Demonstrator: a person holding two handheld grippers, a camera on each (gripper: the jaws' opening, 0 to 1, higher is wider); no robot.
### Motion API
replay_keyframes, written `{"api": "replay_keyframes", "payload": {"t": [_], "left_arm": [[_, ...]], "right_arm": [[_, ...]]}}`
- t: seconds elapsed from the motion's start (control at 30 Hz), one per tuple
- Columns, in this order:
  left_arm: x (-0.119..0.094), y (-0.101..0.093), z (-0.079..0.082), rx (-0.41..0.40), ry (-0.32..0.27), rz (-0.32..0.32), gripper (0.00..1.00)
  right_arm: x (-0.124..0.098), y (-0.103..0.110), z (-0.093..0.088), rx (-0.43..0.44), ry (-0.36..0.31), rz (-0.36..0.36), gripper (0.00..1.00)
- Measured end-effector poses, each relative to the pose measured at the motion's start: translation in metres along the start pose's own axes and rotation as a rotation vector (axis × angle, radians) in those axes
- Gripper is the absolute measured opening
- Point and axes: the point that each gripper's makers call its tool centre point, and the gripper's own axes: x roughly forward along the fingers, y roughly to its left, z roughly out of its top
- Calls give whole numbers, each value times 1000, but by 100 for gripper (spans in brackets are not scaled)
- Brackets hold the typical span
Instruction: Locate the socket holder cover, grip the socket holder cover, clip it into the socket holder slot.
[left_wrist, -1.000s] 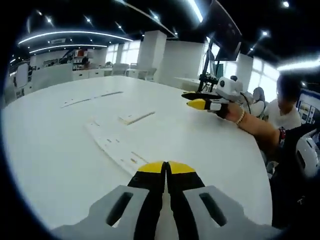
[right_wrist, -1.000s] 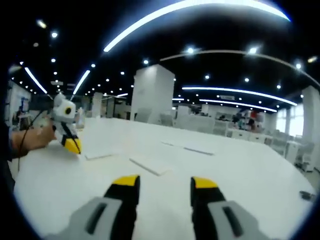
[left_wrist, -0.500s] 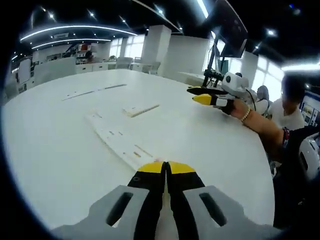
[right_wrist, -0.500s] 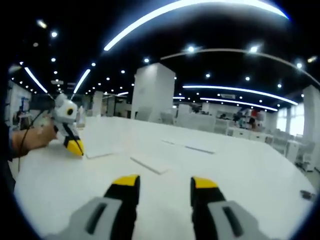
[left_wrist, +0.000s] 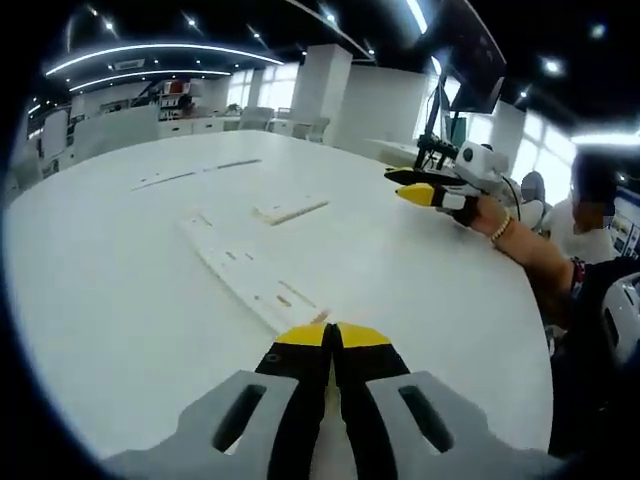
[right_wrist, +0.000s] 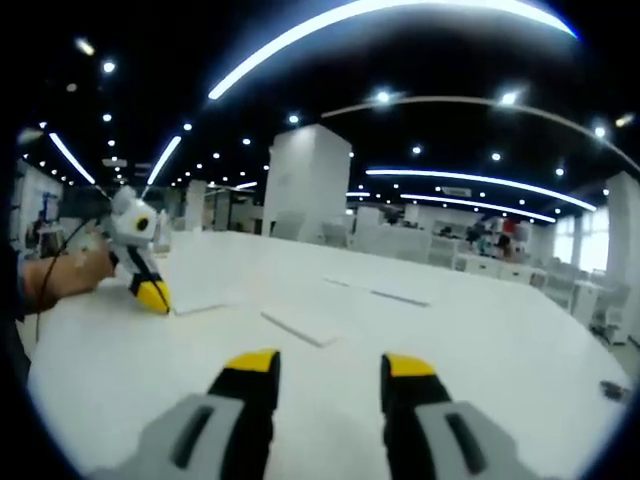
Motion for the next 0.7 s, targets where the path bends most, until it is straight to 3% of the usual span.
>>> {"api": "replay_keyframes", "payload": {"t": [0.7], "left_arm": [[2, 5, 4, -7, -18, 14, 4]], "right_arm": [[1, -3, -2, -7, 15, -1, 41]]}}
